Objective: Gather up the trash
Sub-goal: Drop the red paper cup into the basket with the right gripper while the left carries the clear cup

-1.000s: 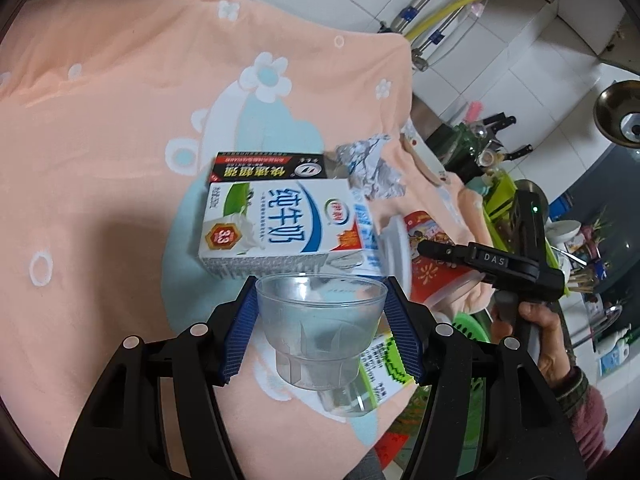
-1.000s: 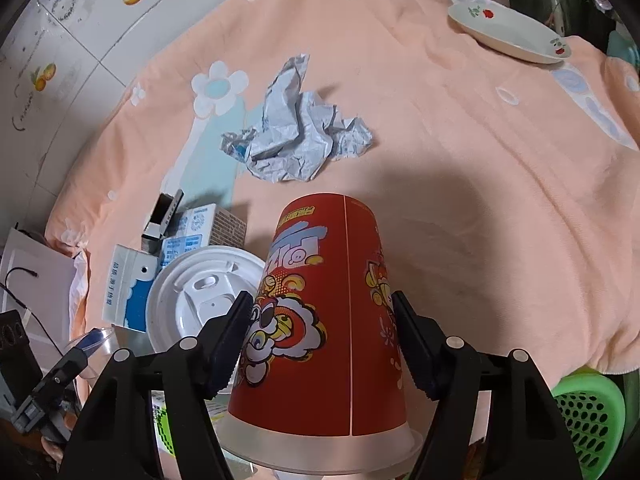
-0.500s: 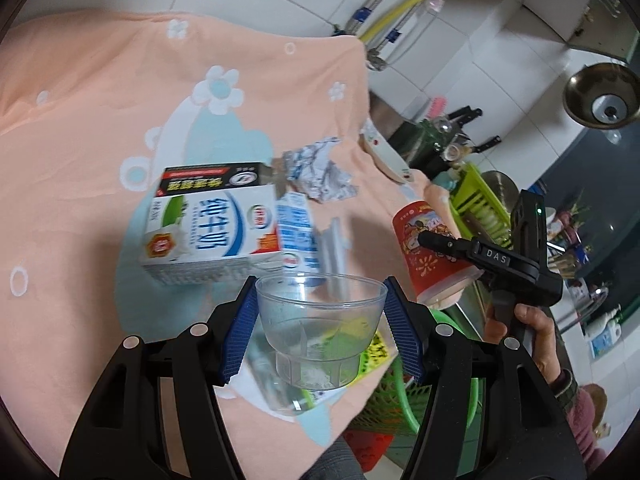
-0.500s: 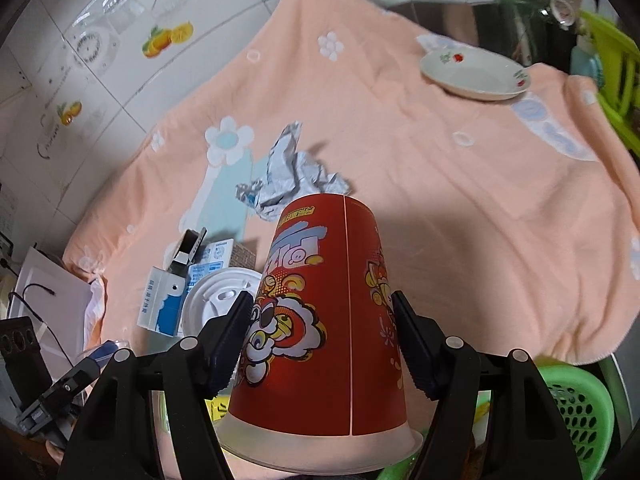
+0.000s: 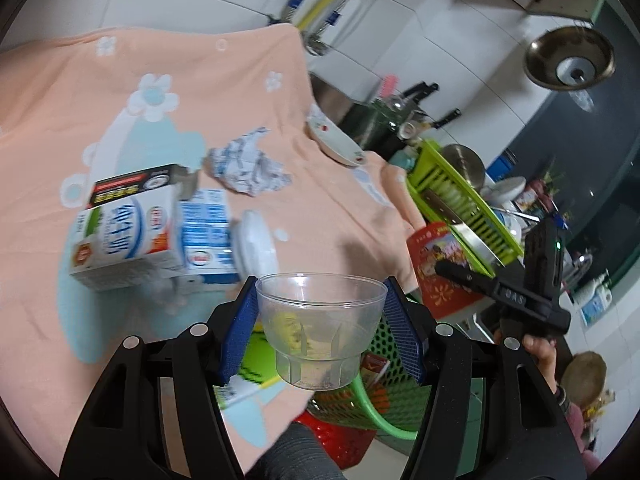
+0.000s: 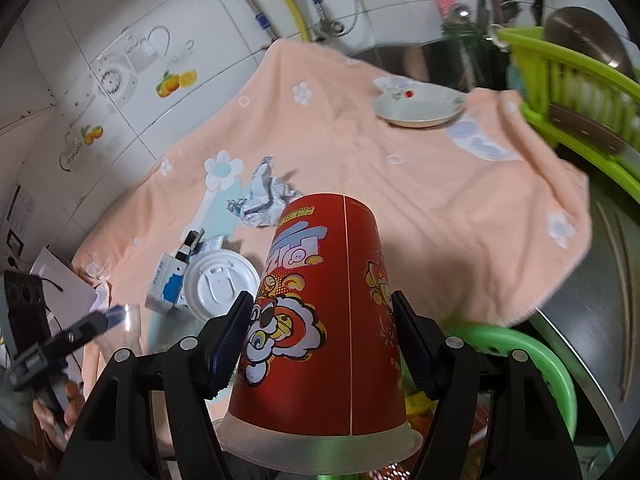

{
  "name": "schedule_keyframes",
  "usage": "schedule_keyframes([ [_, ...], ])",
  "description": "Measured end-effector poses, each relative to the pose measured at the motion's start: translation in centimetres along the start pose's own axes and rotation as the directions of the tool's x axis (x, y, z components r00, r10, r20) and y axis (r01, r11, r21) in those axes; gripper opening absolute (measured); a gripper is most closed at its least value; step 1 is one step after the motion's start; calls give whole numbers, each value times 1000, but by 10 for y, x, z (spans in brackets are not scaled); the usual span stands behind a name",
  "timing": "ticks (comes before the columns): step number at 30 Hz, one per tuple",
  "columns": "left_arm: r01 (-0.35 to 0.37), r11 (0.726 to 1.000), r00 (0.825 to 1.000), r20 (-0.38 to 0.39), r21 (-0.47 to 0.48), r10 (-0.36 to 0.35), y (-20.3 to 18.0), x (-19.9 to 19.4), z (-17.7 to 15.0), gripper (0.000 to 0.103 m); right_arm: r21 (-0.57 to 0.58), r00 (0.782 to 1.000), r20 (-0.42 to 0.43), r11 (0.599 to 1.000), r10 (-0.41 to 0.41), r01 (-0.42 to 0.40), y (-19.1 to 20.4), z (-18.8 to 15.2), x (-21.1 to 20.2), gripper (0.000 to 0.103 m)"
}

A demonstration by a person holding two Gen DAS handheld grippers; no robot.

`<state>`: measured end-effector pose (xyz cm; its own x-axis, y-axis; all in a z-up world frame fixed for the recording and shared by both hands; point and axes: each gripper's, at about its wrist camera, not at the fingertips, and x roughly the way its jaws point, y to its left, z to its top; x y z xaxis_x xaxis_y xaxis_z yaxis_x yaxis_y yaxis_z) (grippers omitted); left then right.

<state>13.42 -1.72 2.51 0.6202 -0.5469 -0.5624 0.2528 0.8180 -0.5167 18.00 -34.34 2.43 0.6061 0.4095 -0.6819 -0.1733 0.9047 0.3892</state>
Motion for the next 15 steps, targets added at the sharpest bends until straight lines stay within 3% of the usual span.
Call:
schedule_keyframes([
  [6,35,998,999,-36,49,-34,-29,15,-7,61,30,997,-10,996,-79,79,-34,-47,-22,67],
  [15,71,992,994,-88,100,-62,-62,35,-20,61,75,980,-106,981,-171,179,-79,-124,-6,67],
])
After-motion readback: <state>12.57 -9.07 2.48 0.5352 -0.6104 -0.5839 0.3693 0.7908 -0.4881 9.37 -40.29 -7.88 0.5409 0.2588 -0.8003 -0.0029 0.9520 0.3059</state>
